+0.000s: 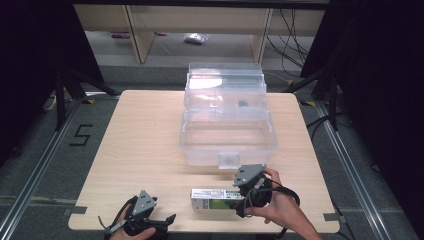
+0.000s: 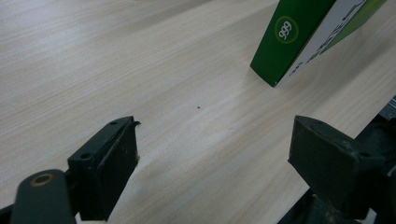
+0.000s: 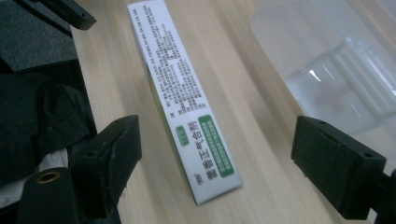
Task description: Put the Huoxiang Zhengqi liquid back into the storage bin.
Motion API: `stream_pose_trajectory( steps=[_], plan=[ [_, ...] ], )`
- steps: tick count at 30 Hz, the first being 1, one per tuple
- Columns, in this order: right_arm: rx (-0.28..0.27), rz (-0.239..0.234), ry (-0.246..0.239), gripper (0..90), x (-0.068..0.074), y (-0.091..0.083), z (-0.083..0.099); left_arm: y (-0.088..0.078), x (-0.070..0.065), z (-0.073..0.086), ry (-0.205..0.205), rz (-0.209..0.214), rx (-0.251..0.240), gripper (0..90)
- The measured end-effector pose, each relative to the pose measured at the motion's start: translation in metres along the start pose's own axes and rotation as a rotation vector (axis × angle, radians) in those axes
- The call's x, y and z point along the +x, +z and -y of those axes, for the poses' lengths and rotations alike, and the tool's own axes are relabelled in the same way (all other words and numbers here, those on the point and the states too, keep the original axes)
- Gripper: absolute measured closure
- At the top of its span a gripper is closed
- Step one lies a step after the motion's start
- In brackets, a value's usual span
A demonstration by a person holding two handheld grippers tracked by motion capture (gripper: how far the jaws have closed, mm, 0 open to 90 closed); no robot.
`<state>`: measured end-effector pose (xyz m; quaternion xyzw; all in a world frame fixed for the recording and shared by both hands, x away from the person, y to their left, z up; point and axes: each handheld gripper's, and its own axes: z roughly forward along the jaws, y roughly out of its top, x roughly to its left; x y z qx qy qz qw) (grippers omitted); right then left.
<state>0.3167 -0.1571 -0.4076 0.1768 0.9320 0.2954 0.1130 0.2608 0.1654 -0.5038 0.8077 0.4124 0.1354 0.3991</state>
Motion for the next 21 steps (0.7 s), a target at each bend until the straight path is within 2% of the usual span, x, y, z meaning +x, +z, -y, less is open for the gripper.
stream_pose_trajectory(
  steps=[4,7,8,11,12,16,17,20,21],
  plan=[
    [0.034,-0.020,-0.039,17.7,0.000,0.010,-0.006,0.000,0.000,0.000,0.000,0.001,0.003,14.9],
    [0.058,-0.042,-0.048,18.0,0.001,0.016,-0.009,0.000,0.000,0.000,0.000,0.002,0.000,14.9],
    [0.071,-0.053,-0.060,18.7,0.000,0.020,-0.011,0.001,-0.001,0.000,-0.009,0.001,-0.003,14.9],
    [0.082,-0.059,-0.070,19.4,-0.001,0.023,-0.013,0.001,0.000,0.000,-0.004,-0.001,-0.003,14.9],
    [0.096,-0.056,-0.056,19.4,0.000,0.024,-0.013,0.000,0.000,0.000,0.006,0.003,0.004,14.9],
    [0.121,-0.078,-0.072,20.2,0.000,0.029,-0.017,0.001,-0.001,0.000,-0.012,-0.001,-0.002,14.9],
    [0.134,-0.085,-0.071,20.3,0.002,0.032,-0.019,0.001,0.001,0.000,0.006,-0.010,0.009,14.9],
    [0.149,-0.090,-0.082,20.7,0.002,0.034,-0.021,0.001,-0.001,0.000,-0.004,-0.001,-0.009,14.9],
    [0.160,-0.092,-0.087,21.0,0.002,0.036,-0.022,0.000,0.000,0.000,0.002,0.002,0.003,14.9]
  ],
)
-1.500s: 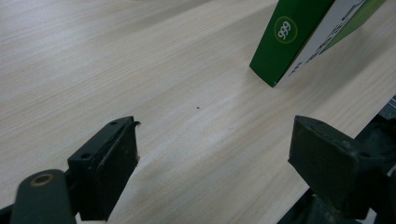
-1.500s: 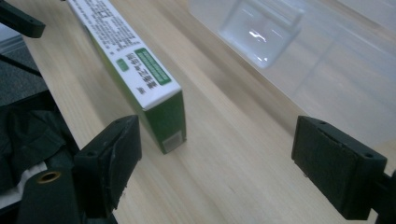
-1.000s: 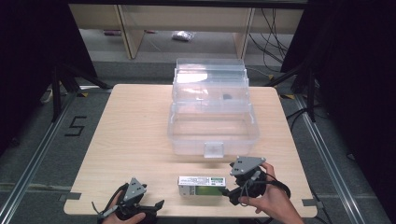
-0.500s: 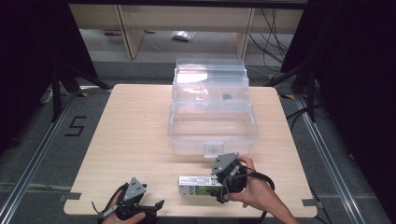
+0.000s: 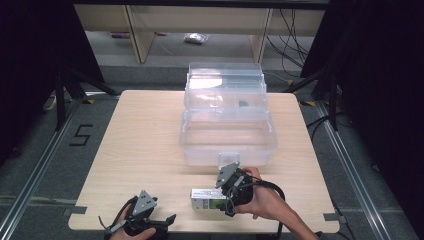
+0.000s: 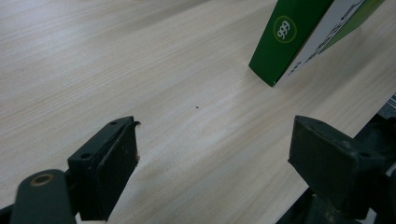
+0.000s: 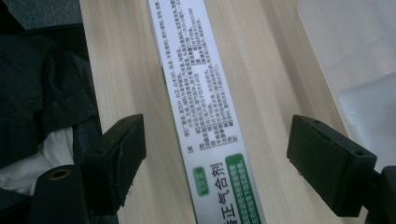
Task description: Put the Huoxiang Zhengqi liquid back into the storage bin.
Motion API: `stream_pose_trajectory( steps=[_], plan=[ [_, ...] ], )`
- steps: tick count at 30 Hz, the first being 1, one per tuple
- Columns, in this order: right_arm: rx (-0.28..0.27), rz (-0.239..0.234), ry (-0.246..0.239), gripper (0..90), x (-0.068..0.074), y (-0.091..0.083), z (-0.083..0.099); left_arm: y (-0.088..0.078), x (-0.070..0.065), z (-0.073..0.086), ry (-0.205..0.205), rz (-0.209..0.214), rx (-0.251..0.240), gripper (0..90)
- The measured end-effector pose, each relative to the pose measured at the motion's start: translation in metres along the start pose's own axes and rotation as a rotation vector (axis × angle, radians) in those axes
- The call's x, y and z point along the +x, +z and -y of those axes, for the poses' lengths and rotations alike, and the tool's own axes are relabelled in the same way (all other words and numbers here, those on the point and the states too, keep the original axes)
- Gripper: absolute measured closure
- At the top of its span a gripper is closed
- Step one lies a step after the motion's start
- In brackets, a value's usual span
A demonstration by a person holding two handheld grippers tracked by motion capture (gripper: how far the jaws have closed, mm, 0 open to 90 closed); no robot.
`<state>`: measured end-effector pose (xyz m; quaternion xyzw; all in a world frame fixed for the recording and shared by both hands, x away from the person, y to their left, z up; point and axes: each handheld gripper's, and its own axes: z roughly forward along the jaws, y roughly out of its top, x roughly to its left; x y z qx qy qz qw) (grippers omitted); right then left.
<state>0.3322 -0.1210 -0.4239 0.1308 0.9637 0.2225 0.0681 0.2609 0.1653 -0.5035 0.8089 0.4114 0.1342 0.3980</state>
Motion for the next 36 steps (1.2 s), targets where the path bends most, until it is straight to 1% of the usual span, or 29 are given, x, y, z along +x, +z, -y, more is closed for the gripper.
stream_pose_trajectory(
  steps=[1,5,6,8,10,11,12,14,15,16,17,18,19,20,21,22,23,24,25,26,27,28,29,30,31,32,33,35,36],
  plan=[
    [0.005,-0.008,-0.018,21.8,-0.001,0.003,-0.001,0.000,0.000,0.000,-0.005,-0.001,-0.002,14.9],
    [0.030,-0.025,-0.042,24.8,-0.001,0.009,-0.005,0.000,0.000,0.000,-0.005,-0.004,0.001,14.9],
    [0.038,-0.031,-0.031,25.4,-0.001,0.010,-0.006,0.000,0.000,0.000,-0.005,-0.007,0.001,14.9],
    [0.049,-0.033,-0.038,26.6,0.000,0.012,-0.007,0.000,0.000,0.000,0.000,0.001,-0.003,14.9],
    [0.067,-0.042,-0.045,31.4,0.000,0.015,-0.008,0.000,0.000,0.000,-0.002,-0.001,-0.001,14.9],
    [0.067,-0.042,-0.045,31.4,0.000,0.015,-0.008,0.000,0.000,0.000,-0.002,-0.001,-0.001,14.9],
    [0.075,-0.044,-0.067,33.3,-0.002,0.017,-0.009,0.000,0.000,0.000,-0.001,0.001,0.002,15.0],
    [0.077,-0.049,-0.069,34.4,-0.002,0.018,-0.009,0.000,0.000,0.000,-0.002,0.000,0.001,14.9],
    [0.081,-0.048,-0.055,35.3,-0.001,0.018,-0.009,0.000,0.000,0.000,-0.002,0.000,0.000,14.9],
    [0.084,-0.053,-0.061,36.6,-0.001,0.018,-0.009,0.000,0.000,0.000,-0.008,0.000,-0.005,14.9],
    [0.086,-0.056,-0.064,38.2,-0.001,0.019,-0.009,0.000,0.000,0.000,-0.001,0.001,0.002,14.9],
    [0.082,-0.065,-0.081,39.2,-0.002,0.020,-0.010,0.000,0.000,0.000,0.000,0.000,-0.004,14.9],
    [0.091,-0.058,-0.063,40.8,-0.001,0.020,-0.010,0.001,0.000,0.000,-0.005,0.000,-0.008,14.9],
    [0.090,-0.064,-0.087,42.1,-0.002,0.022,-0.010,0.001,0.000,0.000,-0.005,0.000,-0.009,14.9],
    [0.106,-0.060,-0.082,43.2,-0.001,0.023,-0.011,0.001,0.000,0.000,-0.006,-0.002,-0.009,14.9],
    [0.106,-0.060,-0.082,43.2,-0.001,0.023,-0.011,0.000,0.000,0.000,-0.003,0.000,-0.004,14.9],
    [0.121,-0.053,-0.069,44.1,0.000,0.024,-0.011,0.000,0.000,0.000,-0.002,0.000,0.001,14.9],
    [0.127,-0.057,-0.092,45.5,-0.001,0.025,-0.012,0.000,0.000,0.000,-0.002,0.000,0.000,14.9],
    [0.151,-0.045,-0.083,46.8,-0.001,0.025,-0.012,0.000,0.000,0.000,-0.001,0.001,-0.003,14.9],
    [0.149,-0.052,-0.106,47.4,-0.002,0.026,-0.013,0.000,0.000,0.000,-0.004,-0.002,-0.003,14.9],
    [0.149,-0.052,-0.106,47.4,-0.002,0.026,-0.013,0.000,0.000,0.000,-0.004,-0.002,-0.003,14.9],
    [0.141,-0.060,-0.133,47.5,-0.004,0.027,-0.013,0.000,0.000,0.000,0.000,-0.002,-0.006,14.9],
    [0.154,-0.055,-0.121,47.5,-0.004,0.028,-0.013,0.000,0.000,0.000,0.002,0.002,-0.003,14.9],
    [0.166,-0.062,-0.093,47.7,-0.003,0.028,-0.013,0.000,0.000,0.000,0.005,-0.001,-0.002,14.9],
    [0.166,-0.062,-0.093,47.7,-0.003,0.028,-0.013,0.000,0.000,0.000,0.005,-0.001,-0.002,14.9],
    [0.163,-0.067,-0.111,48.3,-0.004,0.029,-0.014,0.000,0.000,0.000,0.003,0.001,-0.002,14.9],
    [0.167,-0.070,-0.099,48.5,-0.003,0.030,-0.015,0.000,0.000,0.000,-0.002,0.000,-0.001,14.9],
    [0.179,-0.066,-0.097,49.2,-0.002,0.031,-0.016,0.000,0.000,0.000,0.001,-0.001,-0.005,14.9],
    [0.177,-0.073,-0.119,49.5,-0.003,0.033,-0.017,0.000,0.000,0.000,-0.001,-0.001,-0.007,14.9]
  ],
)
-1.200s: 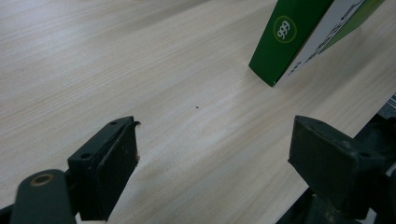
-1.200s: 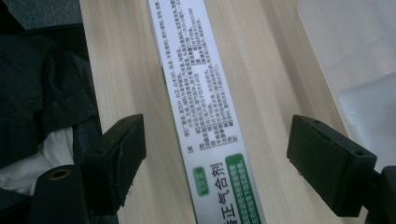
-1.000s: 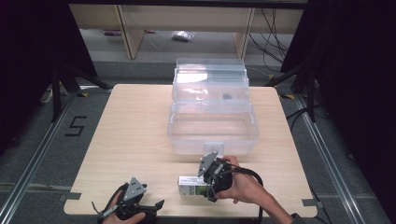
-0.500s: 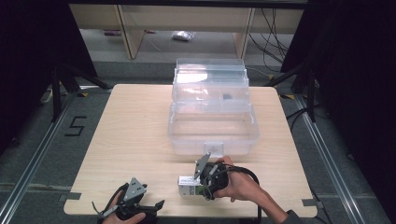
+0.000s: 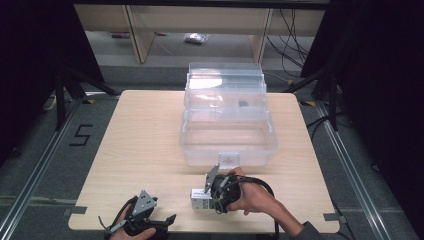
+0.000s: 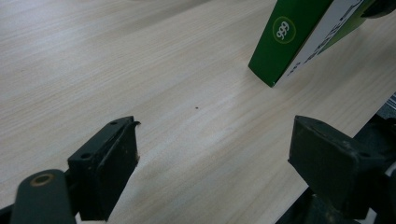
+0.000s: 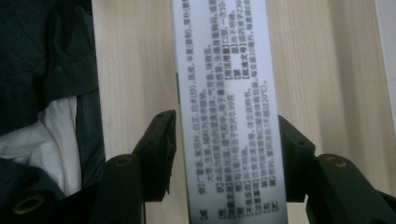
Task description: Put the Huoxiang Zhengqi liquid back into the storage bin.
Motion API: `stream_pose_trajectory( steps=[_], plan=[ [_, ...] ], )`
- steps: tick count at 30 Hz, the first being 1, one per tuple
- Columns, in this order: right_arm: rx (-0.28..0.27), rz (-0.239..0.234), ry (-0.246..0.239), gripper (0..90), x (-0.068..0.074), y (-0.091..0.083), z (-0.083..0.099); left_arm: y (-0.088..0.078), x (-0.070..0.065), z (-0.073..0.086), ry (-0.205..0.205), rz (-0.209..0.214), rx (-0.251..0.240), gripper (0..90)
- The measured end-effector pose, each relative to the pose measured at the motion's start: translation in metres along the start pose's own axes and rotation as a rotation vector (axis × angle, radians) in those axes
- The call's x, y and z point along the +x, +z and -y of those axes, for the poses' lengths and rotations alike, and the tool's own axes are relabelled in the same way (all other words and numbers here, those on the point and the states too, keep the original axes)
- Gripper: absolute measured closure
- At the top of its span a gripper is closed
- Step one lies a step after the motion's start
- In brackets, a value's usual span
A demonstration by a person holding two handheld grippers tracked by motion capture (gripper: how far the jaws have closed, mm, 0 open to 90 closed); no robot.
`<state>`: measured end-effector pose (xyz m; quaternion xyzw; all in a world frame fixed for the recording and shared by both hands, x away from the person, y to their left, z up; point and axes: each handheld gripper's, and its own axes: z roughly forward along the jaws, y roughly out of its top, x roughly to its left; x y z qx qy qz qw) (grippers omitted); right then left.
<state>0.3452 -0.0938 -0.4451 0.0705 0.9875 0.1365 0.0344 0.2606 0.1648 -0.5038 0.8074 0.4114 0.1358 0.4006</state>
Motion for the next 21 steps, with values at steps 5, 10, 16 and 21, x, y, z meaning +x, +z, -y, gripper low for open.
stream_pose_trajectory(
  steps=[5,10,16,21],
  plan=[
    [0.022,-0.007,-0.052,57.8,-0.001,0.004,-0.004,0.000,0.000,0.000,0.002,0.003,0.002,14.9],
    [0.032,-0.005,-0.055,63.6,-0.001,0.004,-0.005,0.000,0.000,0.000,0.002,0.004,0.001,14.9],
    [0.047,-0.006,-0.104,64.9,-0.005,0.001,-0.002,-0.001,0.000,-0.001,0.002,0.004,0.008,14.9],
    [0.061,0.003,-0.077,65.0,-0.007,-0.009,0.003,-0.001,0.000,0.000,-0.003,0.004,0.006,14.9]
  ],
)
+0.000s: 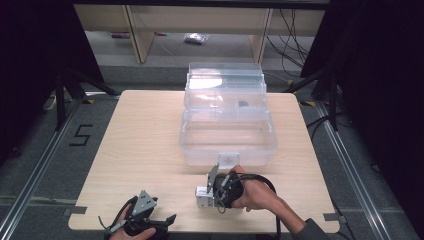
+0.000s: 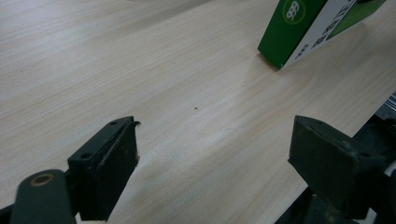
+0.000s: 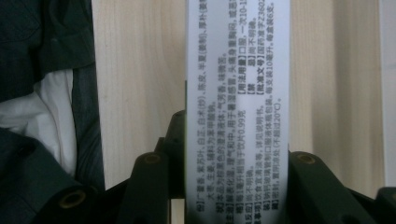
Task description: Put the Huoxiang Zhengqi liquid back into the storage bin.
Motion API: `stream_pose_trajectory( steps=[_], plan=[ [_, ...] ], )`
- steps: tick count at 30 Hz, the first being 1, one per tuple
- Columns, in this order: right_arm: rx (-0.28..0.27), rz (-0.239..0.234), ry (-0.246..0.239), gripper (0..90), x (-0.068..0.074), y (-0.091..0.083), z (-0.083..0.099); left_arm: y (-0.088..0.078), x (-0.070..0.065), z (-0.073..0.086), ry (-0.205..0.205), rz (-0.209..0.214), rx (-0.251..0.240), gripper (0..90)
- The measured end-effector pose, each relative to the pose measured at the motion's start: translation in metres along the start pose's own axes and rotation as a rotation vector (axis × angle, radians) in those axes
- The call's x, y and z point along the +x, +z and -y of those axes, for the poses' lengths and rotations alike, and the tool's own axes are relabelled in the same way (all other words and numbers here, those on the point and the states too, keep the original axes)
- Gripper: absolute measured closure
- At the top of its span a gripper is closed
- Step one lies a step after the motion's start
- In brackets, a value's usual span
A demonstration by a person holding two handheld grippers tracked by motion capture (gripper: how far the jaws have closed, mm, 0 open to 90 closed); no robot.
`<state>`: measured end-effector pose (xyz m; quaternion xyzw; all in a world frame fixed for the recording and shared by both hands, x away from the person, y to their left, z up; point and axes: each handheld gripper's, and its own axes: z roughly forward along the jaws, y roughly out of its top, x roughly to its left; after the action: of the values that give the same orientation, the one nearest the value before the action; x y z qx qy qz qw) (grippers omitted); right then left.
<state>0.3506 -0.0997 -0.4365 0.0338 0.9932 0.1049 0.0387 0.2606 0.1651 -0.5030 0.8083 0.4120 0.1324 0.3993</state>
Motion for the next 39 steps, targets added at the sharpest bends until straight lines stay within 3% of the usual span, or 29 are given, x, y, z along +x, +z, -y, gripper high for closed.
stream_pose_trajectory(
  steps=[1,2,6,9,11,12,13,14,15,16,17,19,28,29,30,31,36,37,38,39],
  plan=[
    [0.012,0.000,0.058,65.0,0.002,-0.003,0.001,0.000,0.000,0.000,-0.001,0.000,0.000,14.9],
    [-0.011,0.001,0.025,65.0,-0.001,-0.004,0.003,0.000,0.000,0.000,-0.002,0.000,-0.001,14.9],
    [-0.002,-0.004,0.067,65.0,-0.003,-0.015,0.008,0.000,0.000,0.000,-0.003,-0.001,-0.002,14.9],
    [-0.011,-0.009,0.046,65.1,-0.008,-0.021,0.011,0.000,0.000,0.000,-0.004,0.000,-0.001,14.9],
    [-0.022,-0.011,0.067,65.1,-0.009,-0.025,0.014,0.000,0.000,0.000,-0.006,-0.001,-0.002,14.9],
    [-0.017,-0.005,0.041,65.0,-0.012,-0.027,0.015,0.000,0.000,0.000,-0.007,-0.001,-0.003,14.9],
    [-0.018,-0.009,0.067,65.1,-0.012,-0.030,0.016,0.000,0.000,0.000,-0.007,-0.001,-0.003,14.9],
    [-0.032,-0.009,0.047,65.1,-0.014,-0.032,0.017,0.000,0.000,0.000,-0.007,-0.001,-0.003,14.9],
    [-0.026,-0.010,0.092,65.1,-0.012,-0.036,0.018,0.000,0.000,0.000,-0.008,-0.002,-0.003,14.9],
    [-0.041,-0.017,0.068,65.1,-0.015,-0.038,0.019,-0.001,0.001,0.000,0.007,-0.003,0.009,14.9],
    [-0.044,-0.021,0.097,65.1,-0.014,-0.040,0.020,0.000,0.001,0.000,0.002,-0.010,0.005,14.9],
    [-0.046,-0.015,0.106,65.1,-0.016,-0.046,0.023,0.000,0.001,0.000,0.002,-0.003,0.006,14.9],
    [-0.062,0.012,0.115,65.2,-0.031,-0.072,0.034,0.000,0.002,0.000,0.003,-0.013,0.008,14.9],
    [-0.057,0.020,0.141,65.2,-0.034,-0.080,0.036,0.000,0.002,0.000,0.003,-0.014,0.009,14.9],
    [-0.068,0.022,0.112,65.2,-0.038,-0.083,0.037,0.000,0.002,0.000,0.004,-0.013,0.010,14.9],
    [-0.063,0.024,0.139,65.1,-0.038,-0.086,0.038,0.000,0.002,0.000,0.003,-0.014,0.009,14.9],
    [-0.070,0.031,0.155,65.2,-0.048,-0.100,0.040,0.001,0.002,0.000,0.005,-0.015,0.008,14.9],
    [-0.085,0.026,0.122,65.2,-0.052,-0.102,0.040,0.001,0.002,0.000,0.002,-0.015,0.009,14.9],
    [-0.075,0.029,0.161,65.2,-0.052,-0.104,0.040,0.001,0.002,0.000,0.001,-0.015,0.009,14.9],
    [-0.080,0.029,0.156,65.2,-0.055,-0.106,0.040,0.001,0.002,0.000,0.002,-0.014,0.009,14.9]
  ],
)
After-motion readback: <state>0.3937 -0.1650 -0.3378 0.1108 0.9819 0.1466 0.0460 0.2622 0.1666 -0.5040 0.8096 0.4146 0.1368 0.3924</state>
